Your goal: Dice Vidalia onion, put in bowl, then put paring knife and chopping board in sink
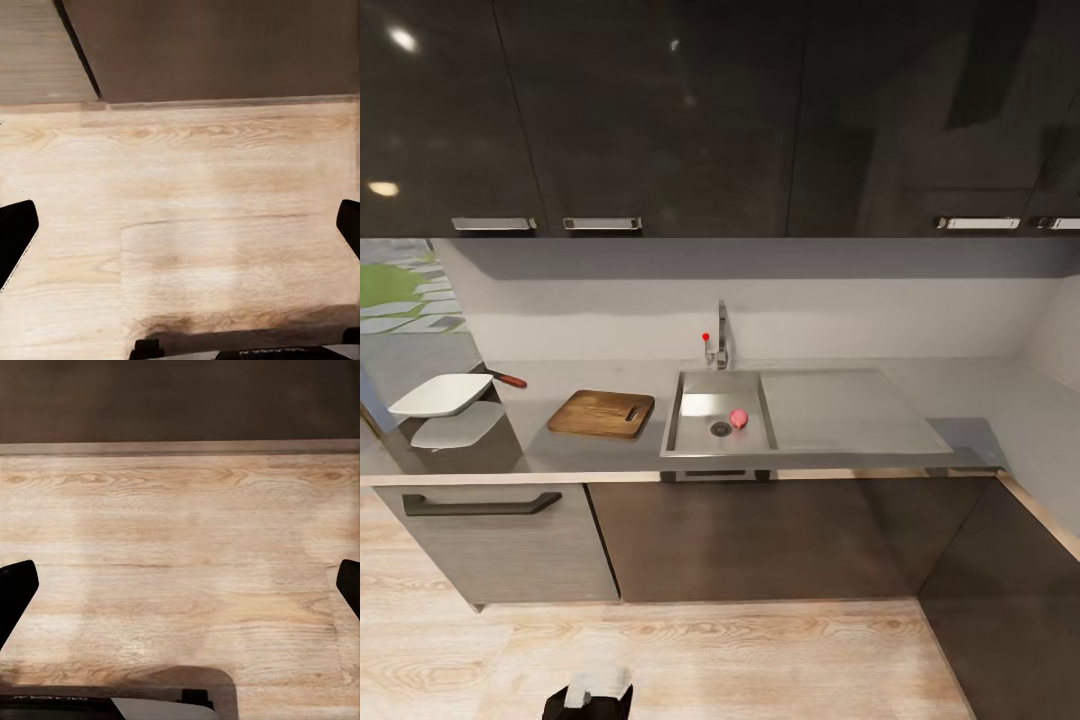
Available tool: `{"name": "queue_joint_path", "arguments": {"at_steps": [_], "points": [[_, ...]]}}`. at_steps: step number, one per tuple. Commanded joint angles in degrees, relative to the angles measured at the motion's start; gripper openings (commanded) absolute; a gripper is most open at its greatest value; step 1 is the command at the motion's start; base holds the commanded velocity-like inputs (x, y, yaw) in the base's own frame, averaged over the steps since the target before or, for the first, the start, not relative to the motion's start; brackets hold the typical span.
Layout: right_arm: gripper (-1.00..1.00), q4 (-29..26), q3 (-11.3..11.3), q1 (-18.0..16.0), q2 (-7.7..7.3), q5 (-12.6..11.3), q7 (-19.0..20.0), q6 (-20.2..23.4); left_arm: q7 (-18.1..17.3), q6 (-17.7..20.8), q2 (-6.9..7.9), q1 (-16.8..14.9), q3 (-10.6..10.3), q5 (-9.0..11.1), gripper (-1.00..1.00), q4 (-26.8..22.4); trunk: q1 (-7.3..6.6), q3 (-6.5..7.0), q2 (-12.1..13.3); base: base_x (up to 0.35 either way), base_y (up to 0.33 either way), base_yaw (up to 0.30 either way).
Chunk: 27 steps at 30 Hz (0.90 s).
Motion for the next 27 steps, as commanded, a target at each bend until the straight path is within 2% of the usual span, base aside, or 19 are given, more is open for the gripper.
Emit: {"name": "queue_joint_path", "arguments": {"at_steps": [1,6,9,11,15,19,27], "points": [[1.00,0.0,0.1,0.0,-0.06,-0.6,0.2,-0.1,0.1,1.8,-0.01,-0.8,-0.2,-0.1,1.00,-1.3,0.04,-0.10,-0.1,0.000,0.000,0.000],[1.00,0.0,0.1,0.0,-0.06,-0.6,-0.1,-0.1,0.1,7.7,-0.03,-3.7,-0.5,-0.1,1.00,-4.6,0.04,-0.10,-0.1,0.000,0.000,0.000],[1.00,0.0,0.1,0.0,-0.06,-0.6,-0.7,-0.1,0.1,11.0,-0.09,-6.2,-1.6,-0.1,1.00,-6.3,0.04,-0.10,-0.1,0.000,0.000,0.000],[1.00,0.0,0.1,0.0,-0.06,-0.6,-0.9,-0.1,0.1,11.8,-0.12,-7.2,-2.1,-0.1,1.00,-6.7,0.04,-0.10,-0.1,0.000,0.000,0.000],[1.00,0.0,0.1,0.0,-0.06,-0.6,-1.3,-0.1,0.1,14.1,-0.92,-12.1,-3.3,-0.1,1.00,-7.5,0.04,-0.10,-0.1,0.000,0.000,0.000],[1.00,0.0,0.1,0.0,-0.03,-0.6,-1.4,-0.1,0.1,16.5,-1.22,-14.8,-4.3,-0.1,1.00,-8.2,0.04,-0.10,-0.1,0.000,0.000,0.000],[1.00,0.2,0.1,0.0,-0.04,-0.5,-1.4,-0.1,0.1,20.3,-1.97,-22.5,-8.0,0.0,1.00,-9.0,0.04,-0.10,-0.1,0.000,0.000,0.000]]}}
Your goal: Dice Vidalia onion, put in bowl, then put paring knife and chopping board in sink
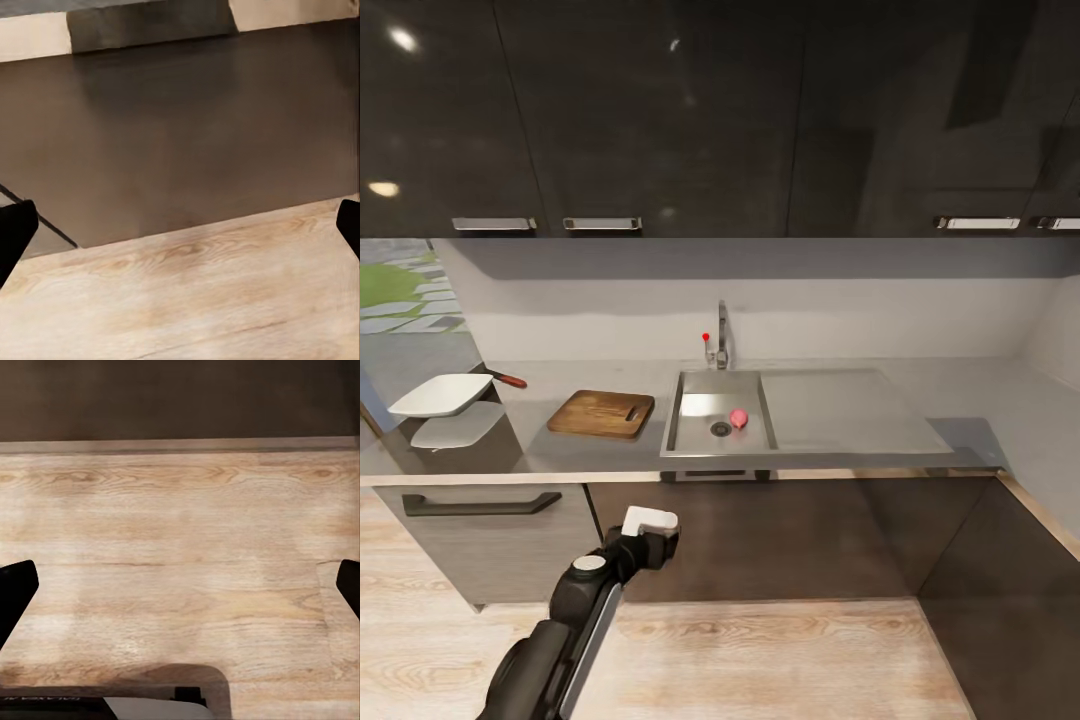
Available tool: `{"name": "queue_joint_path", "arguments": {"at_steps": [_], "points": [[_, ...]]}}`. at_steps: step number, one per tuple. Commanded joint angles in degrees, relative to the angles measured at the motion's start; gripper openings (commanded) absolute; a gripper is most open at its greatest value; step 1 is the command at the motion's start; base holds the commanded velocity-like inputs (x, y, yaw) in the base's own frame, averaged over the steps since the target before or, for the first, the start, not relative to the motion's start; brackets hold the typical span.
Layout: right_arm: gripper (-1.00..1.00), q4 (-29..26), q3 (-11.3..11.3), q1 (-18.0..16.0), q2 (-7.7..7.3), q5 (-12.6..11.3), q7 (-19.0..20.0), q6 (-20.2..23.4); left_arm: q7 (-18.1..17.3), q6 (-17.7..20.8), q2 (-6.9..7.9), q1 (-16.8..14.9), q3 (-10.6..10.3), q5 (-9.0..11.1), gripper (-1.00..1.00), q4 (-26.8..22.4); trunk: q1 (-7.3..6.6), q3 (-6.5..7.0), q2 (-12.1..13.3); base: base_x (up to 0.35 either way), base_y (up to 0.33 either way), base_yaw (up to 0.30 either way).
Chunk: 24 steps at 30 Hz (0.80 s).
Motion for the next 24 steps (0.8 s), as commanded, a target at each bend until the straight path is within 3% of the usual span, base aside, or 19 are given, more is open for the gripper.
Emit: {"name": "queue_joint_path", "arguments": {"at_steps": [1,6,9,13,20,24], "points": [[1.00,0.3,0.2,0.0,-0.07,-0.6,0.0,-0.2,0.1,1.2,-0.26,-1.5,-0.5,-0.1,1.00,-0.1,0.04,-0.11,-0.1,0.000,0.000,0.000],[1.00,0.9,0.2,0.0,-0.08,-0.6,0.1,-0.2,0.1,3.8,-2.43,-5.9,-2.1,0.0,1.00,-0.1,0.04,-0.11,-0.1,0.000,0.000,0.000],[1.00,1.0,0.2,0.0,-0.08,-0.6,0.1,-0.2,0.2,4.4,-2.98,-8.4,-2.5,0.0,1.00,-0.1,0.04,-0.11,-0.1,0.000,0.000,0.000],[1.00,1.0,0.2,0.0,-0.06,-0.6,0.1,-0.2,0.2,5.0,-3.27,-11.9,-2.8,0.1,1.00,0.1,0.04,-0.11,-0.1,0.000,0.000,0.000],[1.00,1.2,0.2,0.0,-0.04,-0.6,0.1,-0.2,0.1,13.2,-3.81,-20.1,-2.9,0.5,1.00,1.1,0.04,-0.11,-0.1,0.000,0.000,0.000],[1.00,1.2,0.2,0.0,-0.01,-0.7,0.1,-0.2,0.0,14.6,-4.11,-24.6,-2.9,0.6,1.00,3.6,0.04,-0.11,-0.1,0.000,0.000,0.000]]}}
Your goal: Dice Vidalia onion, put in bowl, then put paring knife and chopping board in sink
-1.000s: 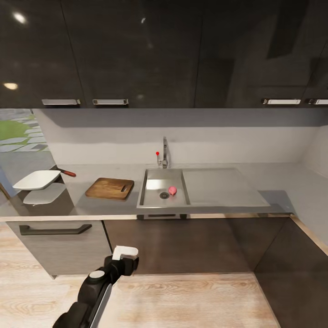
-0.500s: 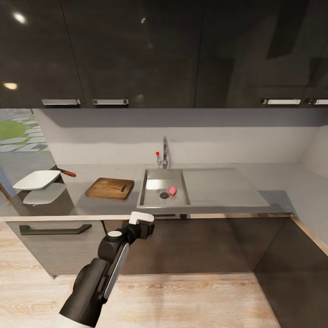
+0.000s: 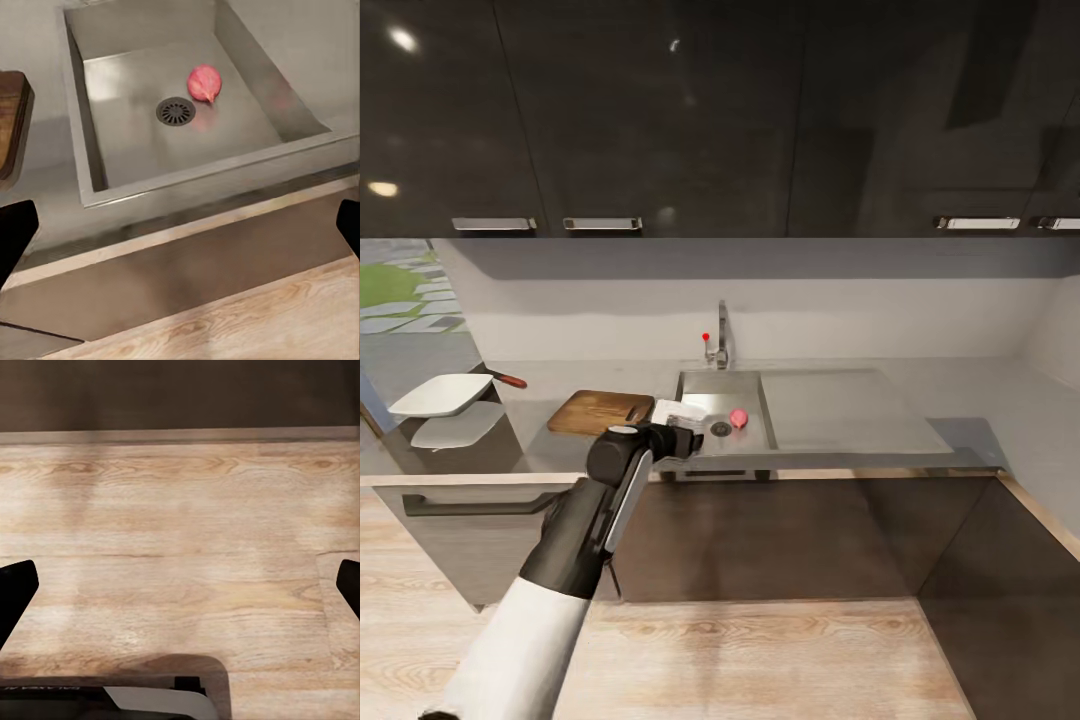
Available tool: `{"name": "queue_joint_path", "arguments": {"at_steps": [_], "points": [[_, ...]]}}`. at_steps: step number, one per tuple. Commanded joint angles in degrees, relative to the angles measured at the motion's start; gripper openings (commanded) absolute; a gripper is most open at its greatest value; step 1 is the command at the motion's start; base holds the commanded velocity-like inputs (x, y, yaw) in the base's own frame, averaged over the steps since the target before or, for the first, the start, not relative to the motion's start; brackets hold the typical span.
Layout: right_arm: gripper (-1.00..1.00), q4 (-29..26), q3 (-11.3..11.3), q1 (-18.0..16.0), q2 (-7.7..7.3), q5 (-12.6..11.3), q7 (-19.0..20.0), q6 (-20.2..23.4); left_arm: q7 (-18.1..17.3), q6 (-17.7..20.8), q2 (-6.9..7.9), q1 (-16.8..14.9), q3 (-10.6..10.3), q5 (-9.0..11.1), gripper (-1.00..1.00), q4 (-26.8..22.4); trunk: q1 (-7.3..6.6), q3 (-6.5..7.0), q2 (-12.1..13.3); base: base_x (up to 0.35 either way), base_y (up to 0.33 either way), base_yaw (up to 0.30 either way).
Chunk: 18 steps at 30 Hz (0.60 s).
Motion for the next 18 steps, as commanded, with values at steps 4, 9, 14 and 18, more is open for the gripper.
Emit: {"name": "queue_joint_path", "arguments": {"at_steps": [4,9,14,18], "points": [[1.00,-0.1,0.2,0.0,-0.06,-0.6,0.0,-0.1,0.1,0.8,-0.21,-6.5,0.0,0.1,1.00,5.1,0.04,-0.12,-0.1,0.000,0.000,0.000],[1.00,-0.1,0.2,0.0,-0.05,-0.6,0.0,-0.1,0.1,0.9,-0.35,-17.6,0.0,2.1,1.00,16.9,0.04,-0.12,-0.1,0.000,0.000,0.000],[1.00,-0.1,0.3,0.0,-0.05,-0.6,0.0,-0.1,0.2,-0.7,-0.62,-32.6,0.0,8.2,1.00,35.7,0.04,-0.12,-0.1,0.000,0.000,0.000],[1.00,-0.1,0.3,0.0,-0.05,-0.6,0.0,-0.1,0.3,-6.5,-0.71,-40.1,-0.1,13.0,1.00,48.1,0.04,-0.12,-0.1,0.000,0.000,0.000]]}}
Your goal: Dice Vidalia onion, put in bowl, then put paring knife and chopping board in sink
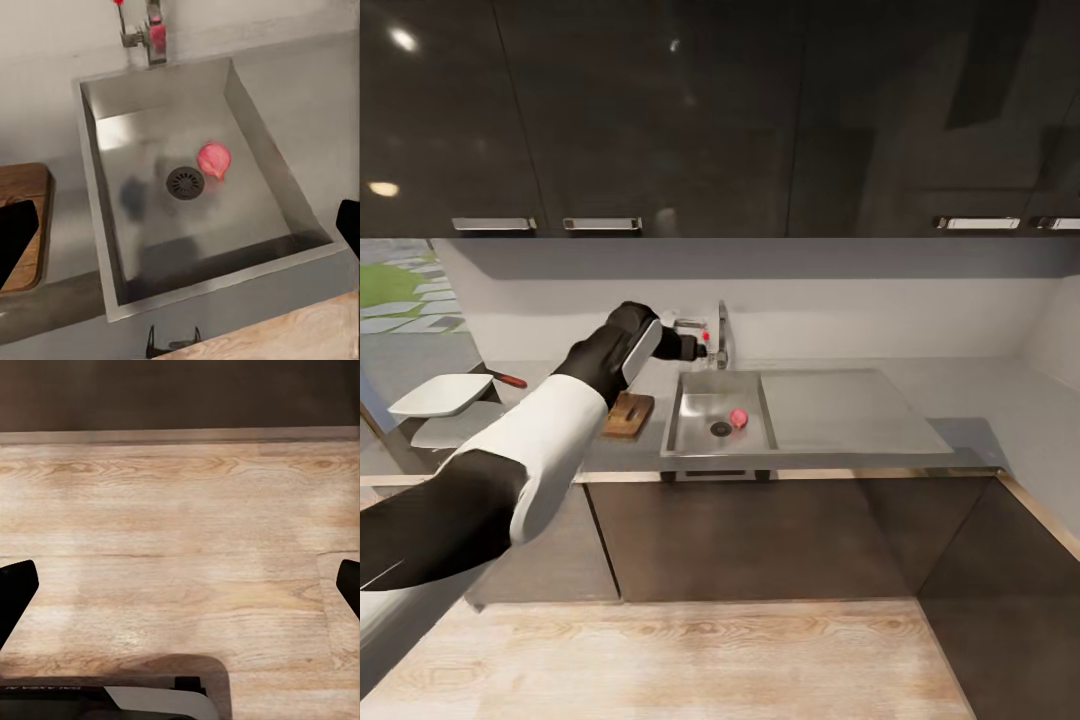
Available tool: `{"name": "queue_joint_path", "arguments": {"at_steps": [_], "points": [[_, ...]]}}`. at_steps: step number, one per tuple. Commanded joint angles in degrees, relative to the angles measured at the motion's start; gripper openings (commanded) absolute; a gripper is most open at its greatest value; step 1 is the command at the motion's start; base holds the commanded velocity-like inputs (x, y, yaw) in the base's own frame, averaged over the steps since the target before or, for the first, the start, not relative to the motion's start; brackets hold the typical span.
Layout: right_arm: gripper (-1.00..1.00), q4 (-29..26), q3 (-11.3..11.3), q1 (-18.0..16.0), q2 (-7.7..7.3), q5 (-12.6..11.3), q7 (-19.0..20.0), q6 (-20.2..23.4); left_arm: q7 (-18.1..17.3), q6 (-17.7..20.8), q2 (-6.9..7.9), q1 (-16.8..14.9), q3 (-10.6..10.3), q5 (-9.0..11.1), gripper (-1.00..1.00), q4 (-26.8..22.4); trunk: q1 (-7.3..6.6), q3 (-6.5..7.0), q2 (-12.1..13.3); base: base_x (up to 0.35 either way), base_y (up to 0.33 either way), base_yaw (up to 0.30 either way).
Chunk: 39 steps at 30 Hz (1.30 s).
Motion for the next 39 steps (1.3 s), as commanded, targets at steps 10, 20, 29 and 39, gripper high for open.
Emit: {"name": "queue_joint_path", "arguments": {"at_steps": [10,20,29,39], "points": [[1.00,-0.1,0.1,0.0,-0.07,-0.7,0.0,-0.1,-0.4,-1.1,0.31,-1.1,-0.4,1.1,1.00,6.7,0.04,-0.12,-0.1,0.000,0.000,0.000],[1.00,-0.1,0.1,0.0,-0.07,-0.7,0.0,-0.1,-0.2,-1.2,0.62,-0.6,-0.5,1.1,1.00,7.3,0.04,-0.12,-0.1,0.040,-0.022,0.000],[1.00,-0.1,0.1,0.0,-0.13,-0.7,0.0,-0.1,-0.1,-1.2,0.63,0.3,-0.6,1.1,1.00,7.4,0.04,-0.12,-0.1,0.234,-0.165,0.000],[1.00,-0.1,0.1,0.0,-0.15,-0.7,0.0,-0.1,-0.1,-1.3,0.78,2.7,-0.6,0.9,1.00,7.6,0.04,-0.12,-0.1,0.254,-0.184,0.000]]}}
